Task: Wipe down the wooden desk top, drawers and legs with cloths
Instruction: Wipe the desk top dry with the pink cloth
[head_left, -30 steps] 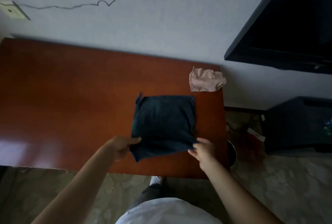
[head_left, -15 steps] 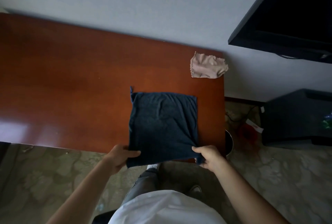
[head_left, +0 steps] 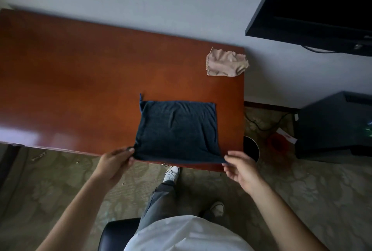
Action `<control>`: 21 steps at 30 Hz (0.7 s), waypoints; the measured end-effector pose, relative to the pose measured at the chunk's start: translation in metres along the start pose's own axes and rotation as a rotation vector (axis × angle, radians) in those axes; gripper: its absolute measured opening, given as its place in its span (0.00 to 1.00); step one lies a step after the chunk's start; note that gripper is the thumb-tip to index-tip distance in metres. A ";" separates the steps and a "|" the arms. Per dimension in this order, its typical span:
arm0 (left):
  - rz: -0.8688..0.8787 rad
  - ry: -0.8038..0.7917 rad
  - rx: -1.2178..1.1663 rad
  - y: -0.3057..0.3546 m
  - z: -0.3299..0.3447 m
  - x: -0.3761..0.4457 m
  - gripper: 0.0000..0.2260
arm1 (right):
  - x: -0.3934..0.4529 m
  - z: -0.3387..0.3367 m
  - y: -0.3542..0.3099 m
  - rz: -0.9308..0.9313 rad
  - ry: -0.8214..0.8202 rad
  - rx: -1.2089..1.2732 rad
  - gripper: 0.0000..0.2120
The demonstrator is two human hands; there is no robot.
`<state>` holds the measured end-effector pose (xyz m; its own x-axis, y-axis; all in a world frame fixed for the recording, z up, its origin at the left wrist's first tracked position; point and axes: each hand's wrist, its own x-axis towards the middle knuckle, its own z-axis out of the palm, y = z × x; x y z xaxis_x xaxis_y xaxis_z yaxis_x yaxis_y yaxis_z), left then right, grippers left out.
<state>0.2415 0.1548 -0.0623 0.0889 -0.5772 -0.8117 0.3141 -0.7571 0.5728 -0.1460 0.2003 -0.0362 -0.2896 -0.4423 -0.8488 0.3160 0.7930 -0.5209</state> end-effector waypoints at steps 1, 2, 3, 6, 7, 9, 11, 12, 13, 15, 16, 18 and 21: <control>0.011 0.005 -0.055 0.014 0.010 0.005 0.02 | 0.001 0.004 -0.015 -0.010 -0.032 0.050 0.09; -0.009 0.019 -0.122 0.030 0.015 0.018 0.02 | 0.006 0.009 -0.030 -0.005 -0.063 0.103 0.07; -0.019 0.041 -0.159 0.048 0.022 0.030 0.02 | 0.013 0.015 -0.046 0.014 -0.093 0.159 0.06; -0.046 0.059 -0.197 0.092 0.041 0.072 0.11 | 0.045 0.039 -0.092 0.059 -0.139 0.288 0.03; -0.064 0.056 -0.256 0.106 0.051 0.080 0.10 | 0.057 0.047 -0.106 0.050 -0.148 0.307 0.02; -0.058 0.069 -0.286 0.123 0.068 0.096 0.08 | 0.076 0.060 -0.130 0.016 -0.142 0.205 0.04; -0.014 0.093 0.166 0.128 0.090 0.098 0.20 | 0.093 0.070 -0.140 0.015 0.035 -0.078 0.10; 0.025 0.152 0.557 0.124 0.097 0.096 0.22 | 0.103 0.074 -0.139 -0.010 0.169 -0.231 0.14; 0.113 0.245 0.798 0.113 0.107 0.092 0.18 | 0.110 0.077 -0.135 -0.055 0.284 -0.388 0.17; 0.272 0.231 0.946 0.078 0.132 0.079 0.11 | 0.122 0.087 -0.123 -0.138 0.395 -0.674 0.23; 0.356 0.134 1.024 0.055 0.152 0.071 0.08 | 0.125 0.093 -0.118 -0.156 0.423 -0.781 0.27; 0.476 -0.095 1.263 0.013 0.198 0.056 0.09 | 0.127 0.107 -0.112 -0.189 0.462 -0.883 0.34; 0.589 -0.243 1.512 -0.035 0.247 0.056 0.10 | 0.135 0.120 -0.108 -0.247 0.497 -0.862 0.31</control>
<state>0.0019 0.0727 -0.0997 -0.3334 -0.7979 -0.5023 -0.8746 0.0628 0.4808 -0.1110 0.0043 -0.1054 -0.6621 -0.5661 -0.4911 -0.5033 0.8214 -0.2683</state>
